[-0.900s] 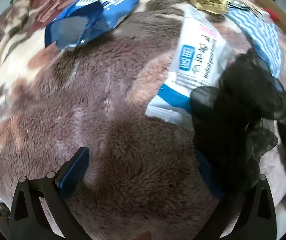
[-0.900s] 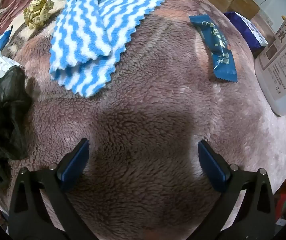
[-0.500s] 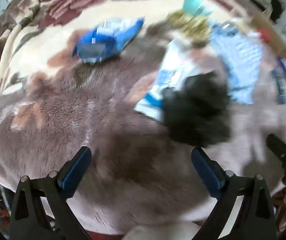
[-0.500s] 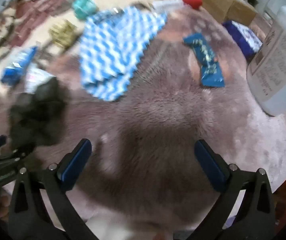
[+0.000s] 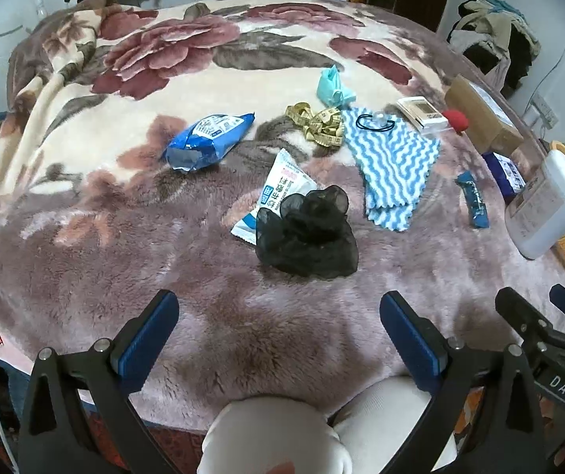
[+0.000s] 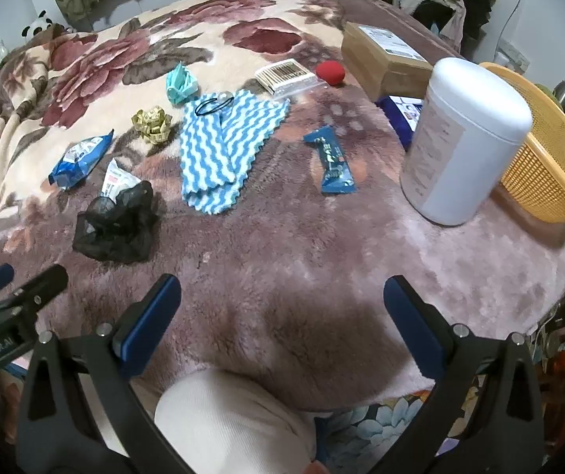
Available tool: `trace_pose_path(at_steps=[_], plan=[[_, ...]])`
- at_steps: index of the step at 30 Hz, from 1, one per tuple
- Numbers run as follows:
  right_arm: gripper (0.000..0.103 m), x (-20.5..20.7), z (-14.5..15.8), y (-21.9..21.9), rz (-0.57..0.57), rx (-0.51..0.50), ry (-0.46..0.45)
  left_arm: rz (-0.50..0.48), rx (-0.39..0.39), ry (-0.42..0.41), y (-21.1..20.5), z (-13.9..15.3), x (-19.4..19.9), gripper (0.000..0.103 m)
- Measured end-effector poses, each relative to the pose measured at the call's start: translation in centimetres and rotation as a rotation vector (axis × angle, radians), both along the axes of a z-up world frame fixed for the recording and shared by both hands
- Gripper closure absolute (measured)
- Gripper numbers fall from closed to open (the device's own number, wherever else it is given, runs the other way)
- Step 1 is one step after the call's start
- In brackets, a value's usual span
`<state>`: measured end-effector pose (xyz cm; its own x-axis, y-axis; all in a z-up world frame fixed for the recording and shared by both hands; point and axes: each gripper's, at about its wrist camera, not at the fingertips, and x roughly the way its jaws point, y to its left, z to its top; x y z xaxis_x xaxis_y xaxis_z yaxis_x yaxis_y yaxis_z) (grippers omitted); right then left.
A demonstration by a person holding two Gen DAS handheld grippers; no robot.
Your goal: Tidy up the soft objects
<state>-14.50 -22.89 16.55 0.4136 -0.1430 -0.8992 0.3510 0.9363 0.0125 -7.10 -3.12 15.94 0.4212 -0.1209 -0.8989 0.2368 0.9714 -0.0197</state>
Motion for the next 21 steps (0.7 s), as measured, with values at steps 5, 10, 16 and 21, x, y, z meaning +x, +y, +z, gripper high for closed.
trace_pose_path(at_steps=[5, 10, 16, 21], plan=[[0.000, -0.4, 0.3, -0.1, 0.003, 0.007, 0.002, -0.010, -0.004, 0.005, -1.1, 1.2, -0.6, 0.001], [0.000, -0.6, 0.7, 0.0, 0.004, 0.006, -0.002, -0.022, 0.001, 0.009, -1.4, 1.6, -0.9, 0.001], [0.000, -0.4, 1.0, 0.3, 0.011, 0.006, -0.005, -0.027, 0.004, 0.010, -1.3, 1.5, -0.8, 0.001], [0.000, -0.3, 1.0, 0.3, 0.013, 0.010, -0.003, -0.028, 0.002, 0.011, -1.3, 1.5, -0.9, 0.001]])
